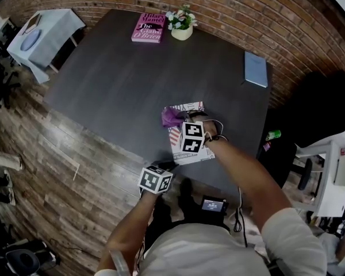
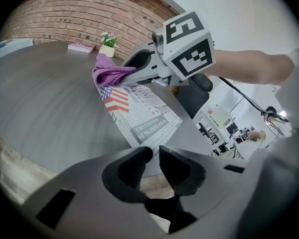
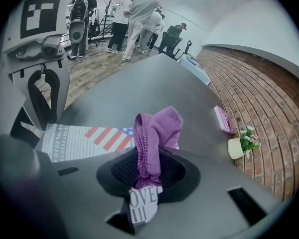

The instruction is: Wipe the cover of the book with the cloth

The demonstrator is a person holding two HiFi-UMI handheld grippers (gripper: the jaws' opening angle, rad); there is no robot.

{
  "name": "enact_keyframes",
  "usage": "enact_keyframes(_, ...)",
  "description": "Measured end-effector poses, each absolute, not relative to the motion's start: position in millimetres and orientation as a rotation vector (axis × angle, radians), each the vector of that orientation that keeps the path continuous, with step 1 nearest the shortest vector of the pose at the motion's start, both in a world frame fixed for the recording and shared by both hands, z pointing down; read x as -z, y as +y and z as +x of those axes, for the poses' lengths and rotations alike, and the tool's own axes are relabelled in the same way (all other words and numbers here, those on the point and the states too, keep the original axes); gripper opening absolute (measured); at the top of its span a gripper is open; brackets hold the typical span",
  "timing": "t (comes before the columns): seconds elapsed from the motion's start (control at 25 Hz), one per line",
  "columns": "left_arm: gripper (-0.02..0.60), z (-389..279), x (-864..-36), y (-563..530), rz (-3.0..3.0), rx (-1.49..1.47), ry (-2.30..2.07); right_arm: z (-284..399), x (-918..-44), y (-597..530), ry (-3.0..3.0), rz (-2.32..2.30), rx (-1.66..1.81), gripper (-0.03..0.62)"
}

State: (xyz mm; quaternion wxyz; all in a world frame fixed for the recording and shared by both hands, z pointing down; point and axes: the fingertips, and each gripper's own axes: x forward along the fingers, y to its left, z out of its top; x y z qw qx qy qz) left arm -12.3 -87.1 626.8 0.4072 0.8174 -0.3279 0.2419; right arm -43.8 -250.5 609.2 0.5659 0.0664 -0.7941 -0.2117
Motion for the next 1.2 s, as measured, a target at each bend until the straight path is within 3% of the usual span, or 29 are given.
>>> enact_keyframes(0.96, 0.098, -10.7, -629.0, -89.0, 2.071, -0.663, -0.861, -24.8, -613.2, -195.6, -1.877, 0.092, 0.460, 0.094)
enact_keyframes(1.2, 0.074, -9.3, -626.2, -86.1, 2.079, -0.657, -0.867, -22.0, -612.9, -191.1, -1.873, 0.095, 0.459, 0.094)
